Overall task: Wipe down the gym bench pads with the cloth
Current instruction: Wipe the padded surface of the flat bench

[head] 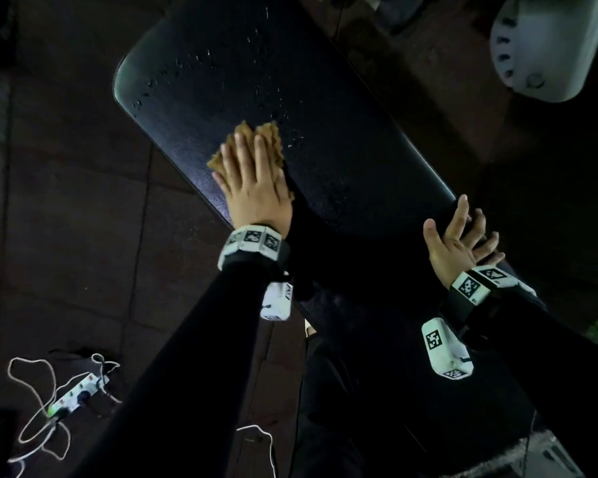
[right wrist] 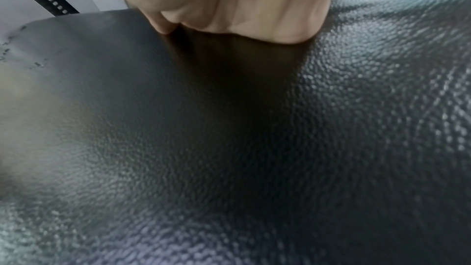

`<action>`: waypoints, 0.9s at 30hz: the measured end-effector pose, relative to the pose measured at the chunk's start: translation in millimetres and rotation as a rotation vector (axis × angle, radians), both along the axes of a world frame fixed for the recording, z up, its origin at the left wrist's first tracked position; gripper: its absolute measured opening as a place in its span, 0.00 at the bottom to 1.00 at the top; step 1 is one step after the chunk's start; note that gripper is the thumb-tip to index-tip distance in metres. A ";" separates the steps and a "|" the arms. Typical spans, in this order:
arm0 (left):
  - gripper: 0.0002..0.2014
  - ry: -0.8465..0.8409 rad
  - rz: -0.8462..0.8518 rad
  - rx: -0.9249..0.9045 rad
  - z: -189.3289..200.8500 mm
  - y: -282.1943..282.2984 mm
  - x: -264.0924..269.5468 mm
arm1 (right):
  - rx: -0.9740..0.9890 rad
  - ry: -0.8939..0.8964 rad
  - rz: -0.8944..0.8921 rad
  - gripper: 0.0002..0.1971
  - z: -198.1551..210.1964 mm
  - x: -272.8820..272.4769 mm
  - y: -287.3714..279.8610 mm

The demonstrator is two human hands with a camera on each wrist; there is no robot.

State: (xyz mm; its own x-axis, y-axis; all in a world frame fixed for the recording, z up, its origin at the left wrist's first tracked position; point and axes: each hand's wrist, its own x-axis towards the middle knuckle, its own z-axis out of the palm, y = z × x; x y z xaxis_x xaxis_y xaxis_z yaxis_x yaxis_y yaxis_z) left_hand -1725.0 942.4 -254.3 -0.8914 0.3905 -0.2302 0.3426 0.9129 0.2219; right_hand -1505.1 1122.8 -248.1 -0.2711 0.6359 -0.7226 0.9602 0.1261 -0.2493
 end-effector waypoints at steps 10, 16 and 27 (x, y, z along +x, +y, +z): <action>0.29 -0.009 -0.142 0.017 2.5 -51.0 155.3 | -0.025 -0.003 0.025 0.32 1.4 1.5 0.7; 0.30 -0.005 0.123 0.071 2.7 -45.3 101.6 | -0.023 0.001 0.023 0.32 1.1 1.3 0.7; 0.33 -0.001 0.210 0.105 2.6 19.5 60.0 | -0.037 -0.027 0.031 0.33 6.2 -2.4 0.8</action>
State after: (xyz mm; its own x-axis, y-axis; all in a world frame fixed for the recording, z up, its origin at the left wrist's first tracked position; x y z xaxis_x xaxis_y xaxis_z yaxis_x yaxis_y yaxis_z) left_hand -1665.1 961.9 -251.7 -0.9553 0.2185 -0.1992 0.1474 0.9359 0.3199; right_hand -1507.5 1123.6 -241.9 -0.2702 0.6001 -0.7529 0.9624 0.1473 -0.2280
